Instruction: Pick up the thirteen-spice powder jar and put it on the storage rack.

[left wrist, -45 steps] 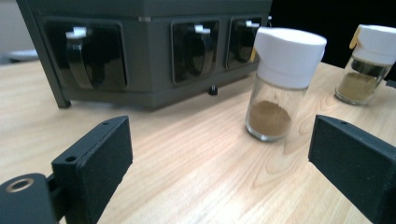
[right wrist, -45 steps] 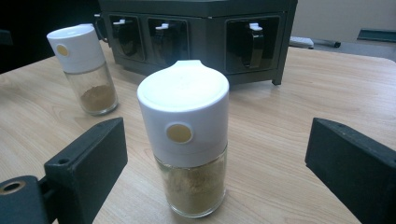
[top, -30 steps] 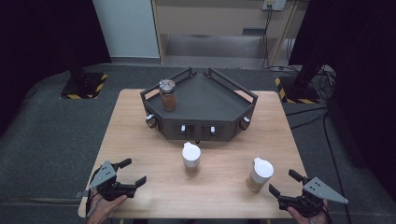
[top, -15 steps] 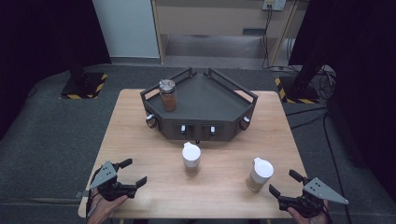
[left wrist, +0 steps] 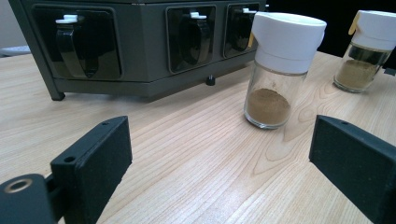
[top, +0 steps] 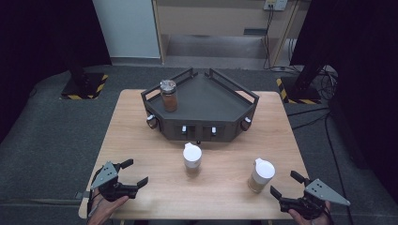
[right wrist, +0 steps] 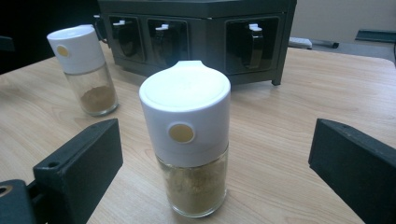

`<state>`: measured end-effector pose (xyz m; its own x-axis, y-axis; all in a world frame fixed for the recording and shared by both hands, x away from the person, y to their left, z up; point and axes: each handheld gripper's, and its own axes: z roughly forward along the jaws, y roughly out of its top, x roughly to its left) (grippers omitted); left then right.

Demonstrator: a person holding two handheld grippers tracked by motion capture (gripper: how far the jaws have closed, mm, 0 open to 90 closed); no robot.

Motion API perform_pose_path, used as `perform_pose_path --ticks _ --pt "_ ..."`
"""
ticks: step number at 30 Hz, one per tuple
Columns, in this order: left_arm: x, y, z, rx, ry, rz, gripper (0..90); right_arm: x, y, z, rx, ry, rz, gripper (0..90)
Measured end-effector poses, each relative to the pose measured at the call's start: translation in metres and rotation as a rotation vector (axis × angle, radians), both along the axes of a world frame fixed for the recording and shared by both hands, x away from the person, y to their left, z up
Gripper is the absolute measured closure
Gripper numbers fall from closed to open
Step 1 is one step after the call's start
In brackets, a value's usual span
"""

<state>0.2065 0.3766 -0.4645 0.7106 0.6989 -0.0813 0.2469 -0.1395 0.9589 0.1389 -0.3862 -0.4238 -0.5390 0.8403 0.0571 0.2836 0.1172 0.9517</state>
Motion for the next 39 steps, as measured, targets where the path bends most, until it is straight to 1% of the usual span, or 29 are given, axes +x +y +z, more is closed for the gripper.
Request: perform_pose_path --ticks 2,6,9,13,15,16,18,19,21,23,24,25,27,28,32,34,37,39 --pt "0.001 -0.001 0.001 0.008 -0.002 -0.007 4.4 0.000 -0.001 0.000 0.005 0.001 0.003 2.8" --pt "0.001 -0.001 0.001 0.009 0.003 -0.010 4.2 0.000 -0.003 -0.001 0.023 -0.002 -0.007 2.6" --pt "0.001 -0.001 0.000 -0.001 0.008 -0.008 3.8 0.000 -0.004 0.000 0.030 0.000 -0.010 2.9" --pt "0.002 -0.001 0.000 -0.002 0.008 -0.010 3.7 0.000 -0.005 0.008 0.036 -0.005 -0.012 3.2" --pt "0.003 -0.001 0.000 -0.002 0.011 -0.009 3.6 0.002 -0.007 0.011 0.069 -0.008 -0.005 3.2" --pt "0.003 -0.001 0.000 0.001 0.011 -0.011 3.6 0.003 -0.007 0.014 0.074 -0.012 0.001 3.1" --pt "0.002 -0.002 0.000 -0.004 0.015 -0.009 3.5 0.005 -0.005 0.019 0.065 -0.016 0.006 3.2" --pt "0.002 -0.002 0.000 -0.004 0.016 -0.008 3.3 0.006 -0.004 0.022 0.068 -0.016 0.016 3.2" --pt "0.002 -0.002 0.000 -0.004 0.020 -0.004 2.6 0.008 0.000 0.028 0.054 -0.025 0.028 3.2" --pt "0.002 -0.002 -0.001 -0.009 0.021 -0.001 2.4 0.012 0.003 0.033 0.058 -0.024 0.045 3.2" --pt "0.002 -0.002 -0.001 -0.009 0.021 -0.001 2.0 0.012 0.003 0.033 0.058 -0.024 0.045 3.2" --pt "0.002 -0.002 -0.001 -0.013 0.022 0.004 1.8 0.018 0.008 0.039 0.045 -0.024 0.060 3.2" --pt "0.002 -0.002 -0.001 -0.014 0.025 0.010 1.7 0.023 0.010 0.042 0.056 -0.020 0.078 3.2" --pt "0.002 -0.002 -0.001 -0.014 0.025 0.010 1.6 0.023 0.010 0.042 0.056 -0.020 0.078 3.2" --pt "0.002 -0.001 -0.002 -0.021 0.032 0.017 0.7 0.035 0.021 0.056 0.046 -0.030 0.111 3.4" --pt "0.002 -0.001 -0.002 -0.020 0.032 0.020 0.6 0.038 0.023 0.058 0.042 -0.034 0.119 3.4" --pt "0.001 -0.001 -0.002 -0.023 0.032 0.026 0.4 0.049 0.036 0.068 0.028 -0.045 0.156 3.5" --pt "0.001 0.000 -0.002 -0.026 0.034 0.024 0.3 0.056 0.041 0.072 0.035 -0.041 0.180 3.6"
